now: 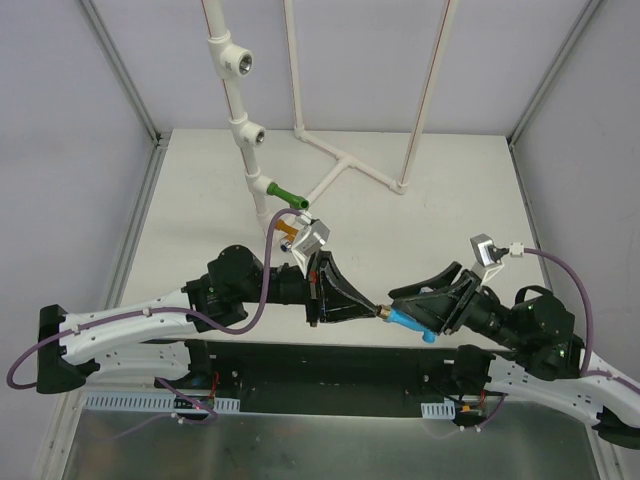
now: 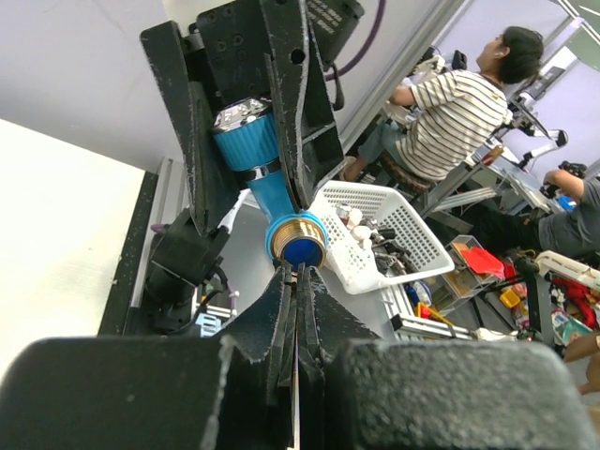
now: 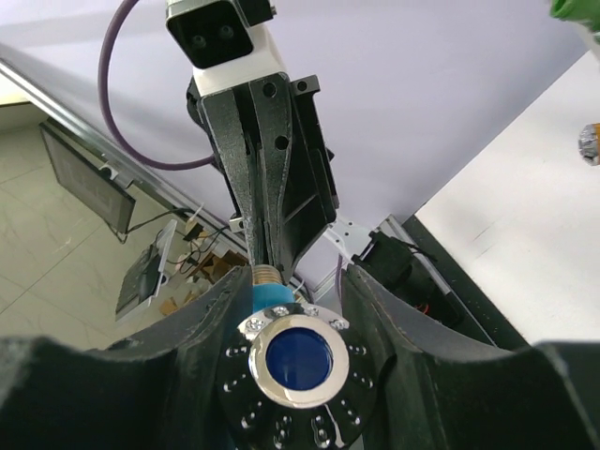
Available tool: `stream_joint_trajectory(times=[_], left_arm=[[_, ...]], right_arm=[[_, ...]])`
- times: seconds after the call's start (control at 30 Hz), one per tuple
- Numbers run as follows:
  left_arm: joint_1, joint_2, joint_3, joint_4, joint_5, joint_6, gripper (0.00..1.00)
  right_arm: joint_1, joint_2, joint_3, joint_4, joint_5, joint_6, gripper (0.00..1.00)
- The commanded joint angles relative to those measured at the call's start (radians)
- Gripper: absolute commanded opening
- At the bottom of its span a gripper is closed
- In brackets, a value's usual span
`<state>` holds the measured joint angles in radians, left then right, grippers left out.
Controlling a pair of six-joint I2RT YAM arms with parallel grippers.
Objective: Install the water faucets
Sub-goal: Pick up the water faucet from the center of the board.
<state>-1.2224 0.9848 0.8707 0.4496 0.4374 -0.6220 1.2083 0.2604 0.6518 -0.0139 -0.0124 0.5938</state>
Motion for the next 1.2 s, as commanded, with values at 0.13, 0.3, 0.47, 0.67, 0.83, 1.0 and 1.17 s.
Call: stream_joint_trajectory(times=[0.13,0.3,0.47,0.67,0.83,1.0,1.17], left_arm=[[0.006,-0.021,-0.047,0.058,-0.083,-0.016,0.00],[0.004,-0.002,-0.039,0.067,-0.069,-0.025,0.00],[0.004,0.021,-0.027,0.078,-0.054,-0.027,0.00],[0.004,0.023,-0.039,0.078,-0.054,-0.033,0.00],[0.004,0.018,-0.058,0.083,-0.066,-0.041,0.00],[0.006,0.037,-0.030,0.080,-0.057,-0.035,0.00],[0.006,0.057,0.013,0.057,-0.048,-0.019,0.00]], right_arm=[[0.008,-0.015,0.040,-0.055,0.150,-0.040,0.00],[0.008,0.006,0.055,-0.049,0.160,-0.048,0.00],[0.008,0.008,0.051,-0.052,0.166,-0.040,0.00],[0.007,-0.061,0.029,-0.025,0.233,-0.045,0.00],[0.007,-0.069,0.043,-0.024,0.241,-0.057,0.00],[0.007,0.003,0.083,-0.081,0.204,-0.061,0.00],[0.008,0.059,0.108,-0.133,0.145,-0.071,0.00]])
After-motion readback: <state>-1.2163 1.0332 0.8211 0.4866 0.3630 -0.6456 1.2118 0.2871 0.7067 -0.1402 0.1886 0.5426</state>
